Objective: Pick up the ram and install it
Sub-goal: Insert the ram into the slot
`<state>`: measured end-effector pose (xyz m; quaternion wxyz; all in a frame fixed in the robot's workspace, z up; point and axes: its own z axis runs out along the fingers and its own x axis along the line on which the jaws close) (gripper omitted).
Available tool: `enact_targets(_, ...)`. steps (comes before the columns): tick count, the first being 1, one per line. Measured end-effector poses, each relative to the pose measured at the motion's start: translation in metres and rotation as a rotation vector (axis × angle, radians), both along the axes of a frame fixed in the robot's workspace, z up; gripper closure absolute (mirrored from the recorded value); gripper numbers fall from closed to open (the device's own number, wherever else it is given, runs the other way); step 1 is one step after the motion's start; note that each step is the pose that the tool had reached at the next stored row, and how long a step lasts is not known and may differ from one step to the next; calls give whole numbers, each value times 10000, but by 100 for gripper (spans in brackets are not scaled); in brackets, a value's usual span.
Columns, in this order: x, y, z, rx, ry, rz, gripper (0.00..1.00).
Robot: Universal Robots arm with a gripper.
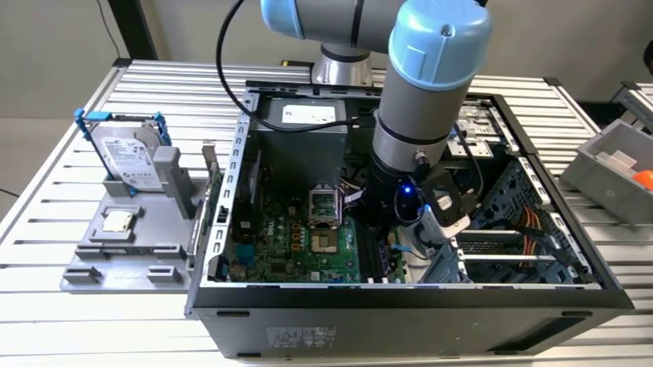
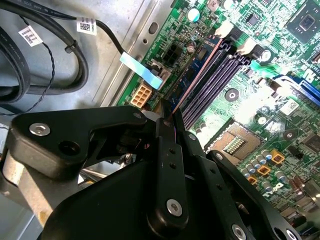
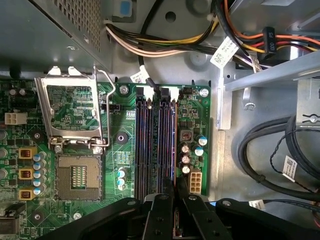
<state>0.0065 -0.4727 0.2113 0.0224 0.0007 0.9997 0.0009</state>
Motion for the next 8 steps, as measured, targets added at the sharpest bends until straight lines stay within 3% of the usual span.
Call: enact_targets(8,0,0,-5,-1,1,0,100)
